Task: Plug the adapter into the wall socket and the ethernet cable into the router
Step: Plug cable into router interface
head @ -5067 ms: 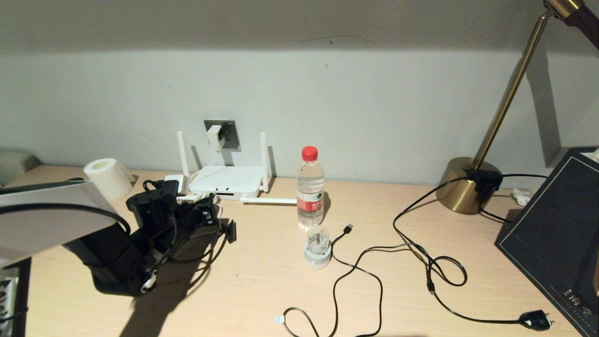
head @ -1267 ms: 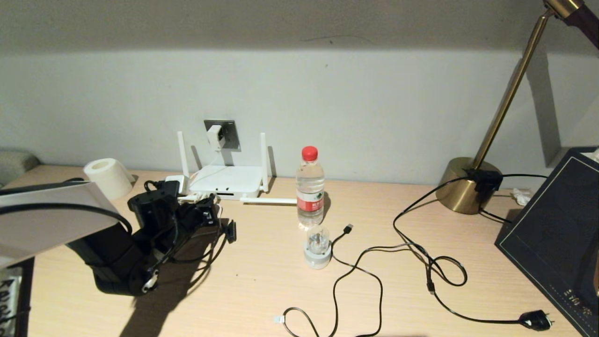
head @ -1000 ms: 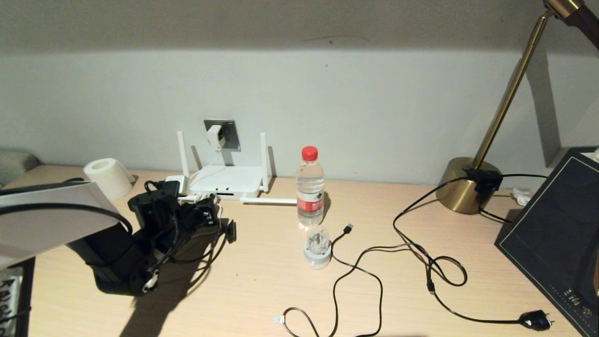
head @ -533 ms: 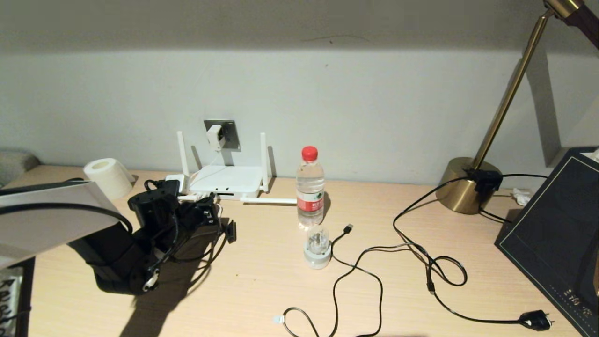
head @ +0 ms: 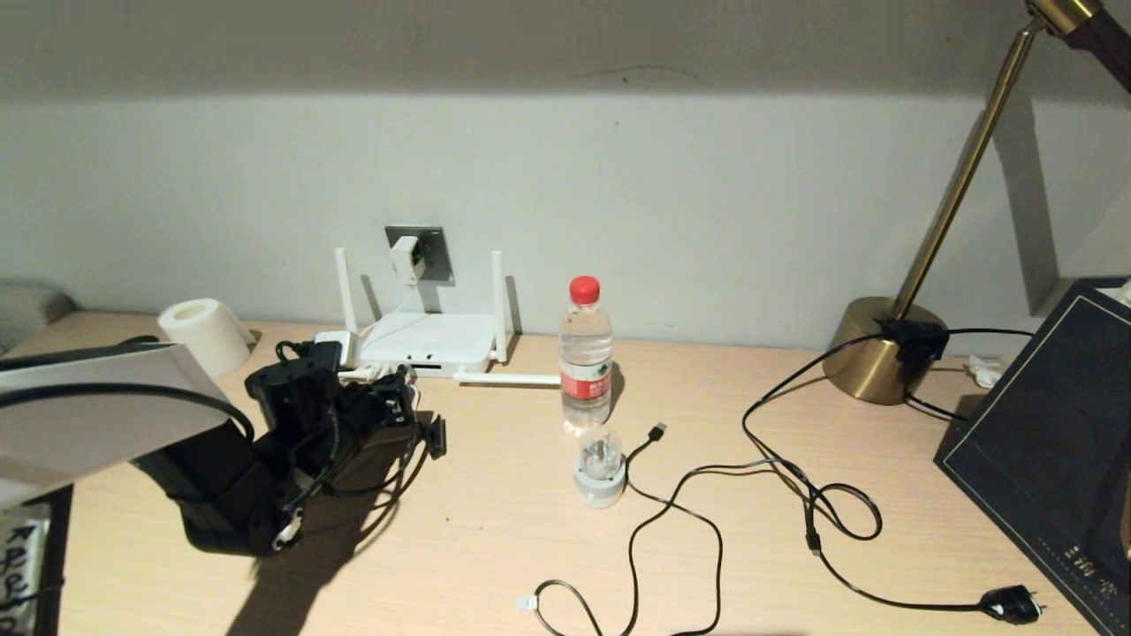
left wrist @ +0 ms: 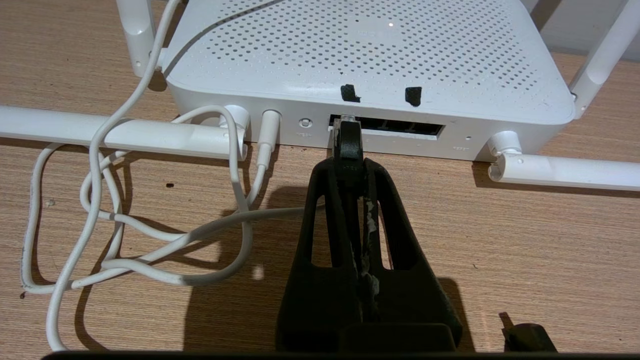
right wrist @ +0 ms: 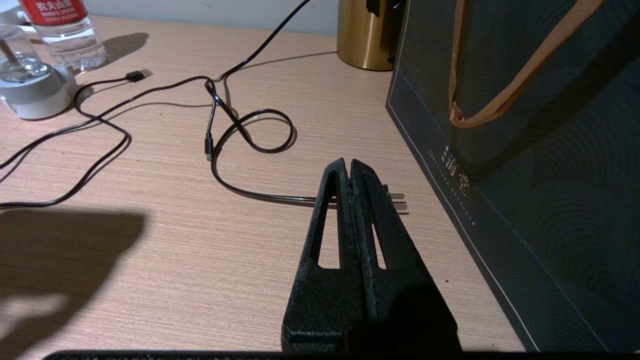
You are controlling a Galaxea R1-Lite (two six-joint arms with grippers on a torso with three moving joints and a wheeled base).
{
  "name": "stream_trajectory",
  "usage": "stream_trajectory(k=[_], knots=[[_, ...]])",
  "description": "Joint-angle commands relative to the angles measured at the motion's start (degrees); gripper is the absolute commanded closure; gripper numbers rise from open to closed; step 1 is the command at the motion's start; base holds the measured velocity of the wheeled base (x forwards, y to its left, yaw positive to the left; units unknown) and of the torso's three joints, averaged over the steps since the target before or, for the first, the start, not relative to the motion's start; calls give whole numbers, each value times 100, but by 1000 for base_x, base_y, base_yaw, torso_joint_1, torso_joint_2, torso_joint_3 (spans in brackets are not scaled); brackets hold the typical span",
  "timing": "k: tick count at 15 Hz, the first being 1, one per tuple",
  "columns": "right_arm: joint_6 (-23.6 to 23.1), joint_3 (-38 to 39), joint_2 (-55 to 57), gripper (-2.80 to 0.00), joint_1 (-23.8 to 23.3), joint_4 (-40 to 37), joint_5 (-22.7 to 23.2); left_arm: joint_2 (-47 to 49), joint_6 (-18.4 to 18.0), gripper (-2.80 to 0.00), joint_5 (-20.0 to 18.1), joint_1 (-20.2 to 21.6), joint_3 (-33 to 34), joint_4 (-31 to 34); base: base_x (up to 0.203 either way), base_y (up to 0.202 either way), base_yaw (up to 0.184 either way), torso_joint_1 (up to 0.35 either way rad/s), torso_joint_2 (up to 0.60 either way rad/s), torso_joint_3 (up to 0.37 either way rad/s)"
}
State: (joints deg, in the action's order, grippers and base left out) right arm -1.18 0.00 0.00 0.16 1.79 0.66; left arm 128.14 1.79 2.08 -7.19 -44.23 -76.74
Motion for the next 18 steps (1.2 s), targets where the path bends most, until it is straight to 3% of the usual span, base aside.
stream_trajectory(k=[1,18], knots=[[-5,53,0,0,2,5,4,27,5,0,2,-1,-25,-43,0,0,0,0,0,0],[-5,53,0,0,2,5,5,185,5,0,2,-1,-192,-43,0,0,0,0,0,0]])
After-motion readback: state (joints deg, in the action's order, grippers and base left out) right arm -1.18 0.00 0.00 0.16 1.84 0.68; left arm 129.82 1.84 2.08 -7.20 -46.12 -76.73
